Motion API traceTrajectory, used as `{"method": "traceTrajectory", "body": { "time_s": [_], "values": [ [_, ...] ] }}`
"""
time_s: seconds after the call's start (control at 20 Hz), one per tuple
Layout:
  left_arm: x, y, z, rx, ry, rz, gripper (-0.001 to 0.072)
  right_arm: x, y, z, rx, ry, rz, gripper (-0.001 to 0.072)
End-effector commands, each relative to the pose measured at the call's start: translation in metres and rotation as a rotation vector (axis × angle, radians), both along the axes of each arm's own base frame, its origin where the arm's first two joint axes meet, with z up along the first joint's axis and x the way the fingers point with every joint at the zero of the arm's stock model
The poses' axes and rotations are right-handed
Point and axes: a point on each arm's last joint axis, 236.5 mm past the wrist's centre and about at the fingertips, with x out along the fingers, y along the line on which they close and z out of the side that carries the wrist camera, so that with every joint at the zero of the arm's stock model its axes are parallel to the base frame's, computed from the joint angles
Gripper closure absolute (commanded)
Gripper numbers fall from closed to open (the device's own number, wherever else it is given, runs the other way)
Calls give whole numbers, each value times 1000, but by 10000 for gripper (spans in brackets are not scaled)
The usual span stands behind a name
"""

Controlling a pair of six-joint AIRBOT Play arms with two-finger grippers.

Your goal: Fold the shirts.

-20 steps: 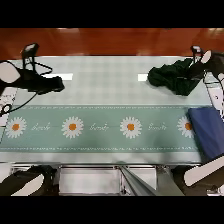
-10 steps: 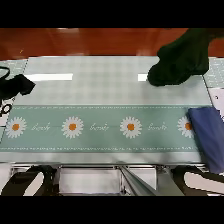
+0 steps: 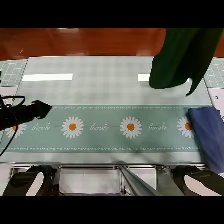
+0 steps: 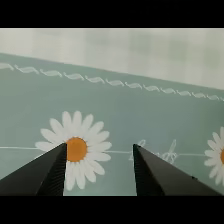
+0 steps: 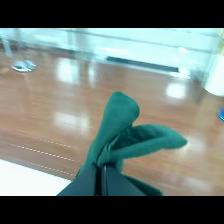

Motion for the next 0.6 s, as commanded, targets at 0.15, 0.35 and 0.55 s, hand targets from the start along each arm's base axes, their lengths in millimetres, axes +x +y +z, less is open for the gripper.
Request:
{"method": "traceTrajectory", "body": {
  "time_s": [0.15, 0.35, 0.55],
  "values": [
    [-3, -12, -9, -44, -8, -35, 201, -65, 98, -10, -5, 101, 266, 689],
    [13, -8, 2, -35, -88, -10, 201, -89, 179, -80, -19, 322, 427, 689],
    [11, -9, 1, -39, -78, -15, 201, -110, 253, -212, -100, 646, 566, 688]
  ]
}}
